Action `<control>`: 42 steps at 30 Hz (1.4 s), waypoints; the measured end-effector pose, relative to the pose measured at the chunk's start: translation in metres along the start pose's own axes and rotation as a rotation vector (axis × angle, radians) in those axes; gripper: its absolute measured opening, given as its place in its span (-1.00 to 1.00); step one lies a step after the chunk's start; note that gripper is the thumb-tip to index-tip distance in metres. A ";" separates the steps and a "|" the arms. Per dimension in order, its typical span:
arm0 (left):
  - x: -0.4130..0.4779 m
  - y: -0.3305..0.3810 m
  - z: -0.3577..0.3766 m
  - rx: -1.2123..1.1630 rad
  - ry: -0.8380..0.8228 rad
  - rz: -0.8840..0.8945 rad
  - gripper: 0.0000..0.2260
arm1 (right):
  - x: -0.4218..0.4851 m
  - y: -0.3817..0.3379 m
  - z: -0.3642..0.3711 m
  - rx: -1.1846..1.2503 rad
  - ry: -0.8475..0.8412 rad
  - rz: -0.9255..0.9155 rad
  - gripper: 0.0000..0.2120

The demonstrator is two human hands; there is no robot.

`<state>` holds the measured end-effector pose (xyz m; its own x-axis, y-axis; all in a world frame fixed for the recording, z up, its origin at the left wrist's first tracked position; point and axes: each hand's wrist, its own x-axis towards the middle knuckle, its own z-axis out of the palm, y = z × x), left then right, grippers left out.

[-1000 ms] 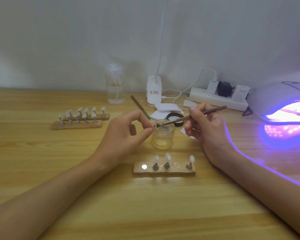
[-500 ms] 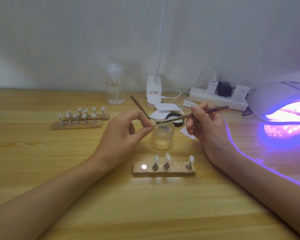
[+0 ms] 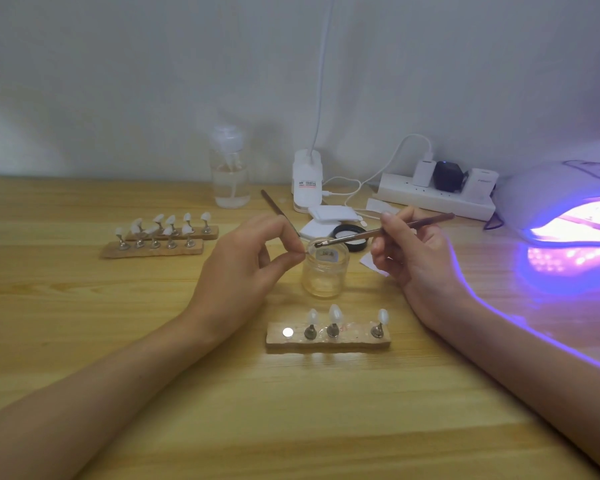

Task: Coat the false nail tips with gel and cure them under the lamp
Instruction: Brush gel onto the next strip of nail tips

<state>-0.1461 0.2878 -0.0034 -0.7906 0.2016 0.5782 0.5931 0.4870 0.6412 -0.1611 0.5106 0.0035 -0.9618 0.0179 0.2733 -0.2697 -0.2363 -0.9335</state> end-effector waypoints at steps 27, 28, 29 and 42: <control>0.000 -0.002 0.001 -0.024 -0.001 0.005 -0.82 | -0.002 -0.002 0.001 0.002 -0.019 -0.040 -0.77; 0.000 -0.002 0.001 -0.028 -0.002 0.005 -0.83 | -0.002 -0.002 0.001 0.014 -0.040 -0.041 -0.78; 0.000 -0.002 0.001 -0.033 -0.004 0.005 -0.84 | -0.002 -0.002 0.002 0.008 -0.061 -0.041 -0.78; 0.000 0.000 0.000 -0.032 -0.004 -0.008 -0.82 | -0.002 -0.001 0.001 -0.033 -0.018 -0.040 -0.79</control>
<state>-0.1460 0.2878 -0.0038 -0.7961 0.2011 0.5707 0.5910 0.4609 0.6620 -0.1589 0.5093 0.0038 -0.9493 0.0093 0.3142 -0.3095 -0.2033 -0.9289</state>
